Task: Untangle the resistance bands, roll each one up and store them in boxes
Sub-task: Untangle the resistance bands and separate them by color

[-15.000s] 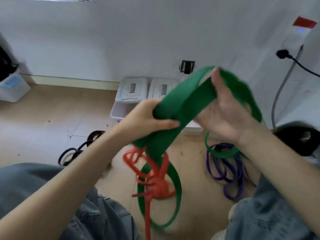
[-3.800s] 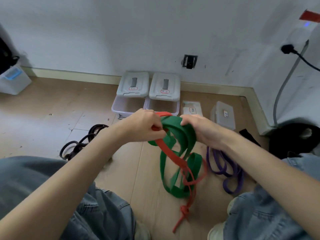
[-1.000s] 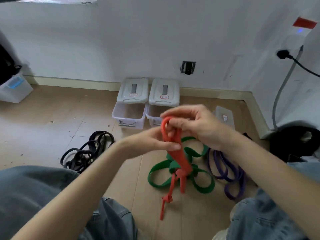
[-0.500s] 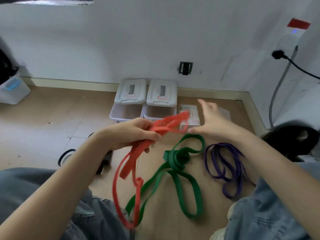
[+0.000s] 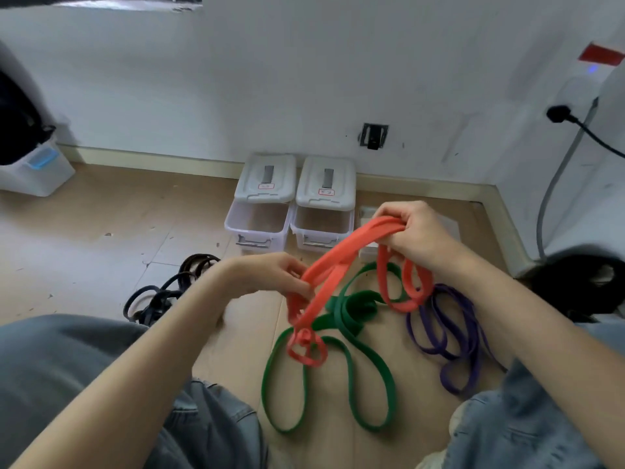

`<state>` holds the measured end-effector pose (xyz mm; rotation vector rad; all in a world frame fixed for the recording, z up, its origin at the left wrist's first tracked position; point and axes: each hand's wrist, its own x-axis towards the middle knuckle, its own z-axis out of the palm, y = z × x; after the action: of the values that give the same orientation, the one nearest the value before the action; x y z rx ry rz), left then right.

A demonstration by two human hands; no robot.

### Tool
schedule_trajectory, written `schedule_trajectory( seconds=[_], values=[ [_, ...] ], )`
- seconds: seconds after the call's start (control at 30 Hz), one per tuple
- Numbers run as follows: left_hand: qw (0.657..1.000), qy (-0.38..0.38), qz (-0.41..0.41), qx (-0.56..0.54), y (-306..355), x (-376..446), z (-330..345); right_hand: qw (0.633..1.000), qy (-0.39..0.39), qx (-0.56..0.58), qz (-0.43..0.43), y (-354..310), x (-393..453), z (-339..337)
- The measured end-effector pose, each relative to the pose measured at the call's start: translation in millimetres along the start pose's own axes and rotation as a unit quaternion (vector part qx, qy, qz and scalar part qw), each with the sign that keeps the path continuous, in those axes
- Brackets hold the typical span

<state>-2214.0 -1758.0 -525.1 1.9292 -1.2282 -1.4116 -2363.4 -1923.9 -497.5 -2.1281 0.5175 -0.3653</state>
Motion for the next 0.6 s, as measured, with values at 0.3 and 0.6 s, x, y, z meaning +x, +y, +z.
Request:
schedule_trajectory(
  seconds=[0.3, 0.6],
  values=[
    [0.789, 0.089, 0.119, -0.596, -2.4, 12.1, -32.6, 0.893, -0.317, 0.258, 0.187, 26.4, -3.7, 70.4],
    [0.776, 0.241, -0.155, -0.562, -122.4, 72.9, -46.4, 0.783, -0.191, 0.476, 0.353, 65.9, 1.0, 232.4]
  ],
)
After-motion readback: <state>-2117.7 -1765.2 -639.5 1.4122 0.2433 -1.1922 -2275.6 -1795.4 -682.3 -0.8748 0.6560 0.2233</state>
